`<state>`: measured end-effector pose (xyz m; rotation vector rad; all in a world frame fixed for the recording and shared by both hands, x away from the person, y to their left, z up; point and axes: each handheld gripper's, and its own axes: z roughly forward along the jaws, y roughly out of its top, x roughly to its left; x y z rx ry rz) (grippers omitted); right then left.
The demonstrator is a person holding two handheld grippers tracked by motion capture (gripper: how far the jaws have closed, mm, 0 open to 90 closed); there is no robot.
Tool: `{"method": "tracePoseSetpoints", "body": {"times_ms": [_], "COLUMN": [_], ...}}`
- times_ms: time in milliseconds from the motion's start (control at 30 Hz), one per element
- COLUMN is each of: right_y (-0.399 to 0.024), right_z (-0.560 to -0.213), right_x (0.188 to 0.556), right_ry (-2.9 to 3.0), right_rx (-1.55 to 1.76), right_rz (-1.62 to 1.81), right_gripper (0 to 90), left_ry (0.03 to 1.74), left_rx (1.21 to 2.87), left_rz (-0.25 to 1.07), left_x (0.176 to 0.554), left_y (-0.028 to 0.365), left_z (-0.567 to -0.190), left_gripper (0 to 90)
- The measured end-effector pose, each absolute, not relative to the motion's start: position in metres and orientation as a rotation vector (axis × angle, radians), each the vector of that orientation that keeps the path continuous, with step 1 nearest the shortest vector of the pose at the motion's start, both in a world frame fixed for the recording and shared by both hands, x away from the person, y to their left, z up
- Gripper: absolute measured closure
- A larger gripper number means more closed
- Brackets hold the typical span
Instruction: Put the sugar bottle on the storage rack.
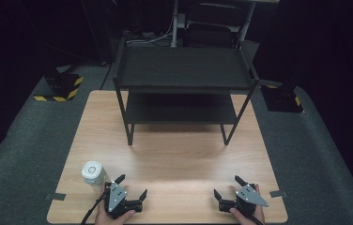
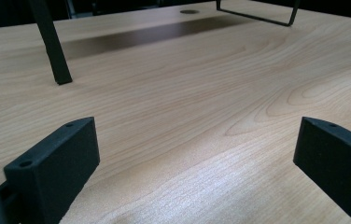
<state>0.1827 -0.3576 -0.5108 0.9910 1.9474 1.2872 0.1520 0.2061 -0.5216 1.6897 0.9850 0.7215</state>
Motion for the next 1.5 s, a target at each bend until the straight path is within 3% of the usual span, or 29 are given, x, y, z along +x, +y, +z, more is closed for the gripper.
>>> {"method": "tracePoseSetpoints", "body": {"times_ms": [533,867,1500], "right_y": [-0.360,-0.359,-0.360], "right_z": [-0.512,-0.512,-0.513], "right_x": [0.184,0.183,0.182], "right_ry": [1.959,1.955,1.945], "right_rx": [0.962,0.960,0.967], "right_rz": [1.301,1.296,1.305], "right_gripper": [0.5,0.5,0.5], "left_ry": [0.896,0.953,1.106], "left_rx": [1.592,1.495,1.410], "left_rz": [0.812,0.926,1.006], "left_x": [0.132,0.125,0.110], "left_y": [0.213,0.232,0.269], "left_z": [-0.478,-0.459,-0.486], "left_gripper": [0.4,0.4,0.4]}}
